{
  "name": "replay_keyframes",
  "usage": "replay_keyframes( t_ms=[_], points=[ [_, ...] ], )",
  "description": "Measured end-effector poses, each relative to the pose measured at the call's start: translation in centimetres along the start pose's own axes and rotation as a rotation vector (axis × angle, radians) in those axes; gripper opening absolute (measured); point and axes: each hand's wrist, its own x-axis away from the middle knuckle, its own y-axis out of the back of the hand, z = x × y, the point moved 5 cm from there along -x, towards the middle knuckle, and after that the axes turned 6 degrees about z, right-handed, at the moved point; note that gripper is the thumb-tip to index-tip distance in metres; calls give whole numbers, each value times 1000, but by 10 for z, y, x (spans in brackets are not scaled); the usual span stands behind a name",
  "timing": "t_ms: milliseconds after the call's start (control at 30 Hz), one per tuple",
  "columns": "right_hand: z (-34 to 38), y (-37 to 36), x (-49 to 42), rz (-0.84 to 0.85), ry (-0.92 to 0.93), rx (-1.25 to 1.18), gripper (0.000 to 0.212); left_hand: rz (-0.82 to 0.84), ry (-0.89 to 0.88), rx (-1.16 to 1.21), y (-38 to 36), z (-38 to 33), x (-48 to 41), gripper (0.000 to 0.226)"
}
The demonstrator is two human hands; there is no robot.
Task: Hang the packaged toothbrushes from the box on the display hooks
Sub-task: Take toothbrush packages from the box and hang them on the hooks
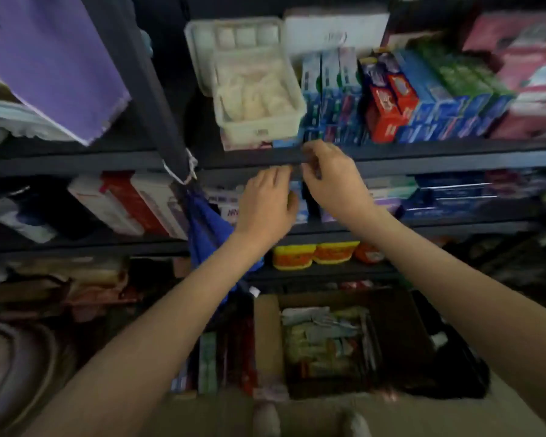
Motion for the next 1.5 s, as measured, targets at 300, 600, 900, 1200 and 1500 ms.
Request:
replay_keyframes(
  t_ms=[300, 600, 900, 1200, 1500],
  points=[
    [-205, -116, 140, 385, -254, -58, 26, 591, 305, 38, -205, -24, 146, 36],
    [-367, -238, 263, 727, -567, -3, 53, 966, 550, 61, -388, -22, 242, 50],
    [-468, -387, 303, 987, -540, 174, 86, 1188, 502, 29, -553, 18, 271, 75],
    [-568, -507, 340, 1231, -407, 242, 109, 1457, 314, -53, -692, 39, 345, 94],
    [-560, -543, 390, 1374, -262, 228, 111, 1400, 162, -209, -718, 29, 389, 74]
  ],
)
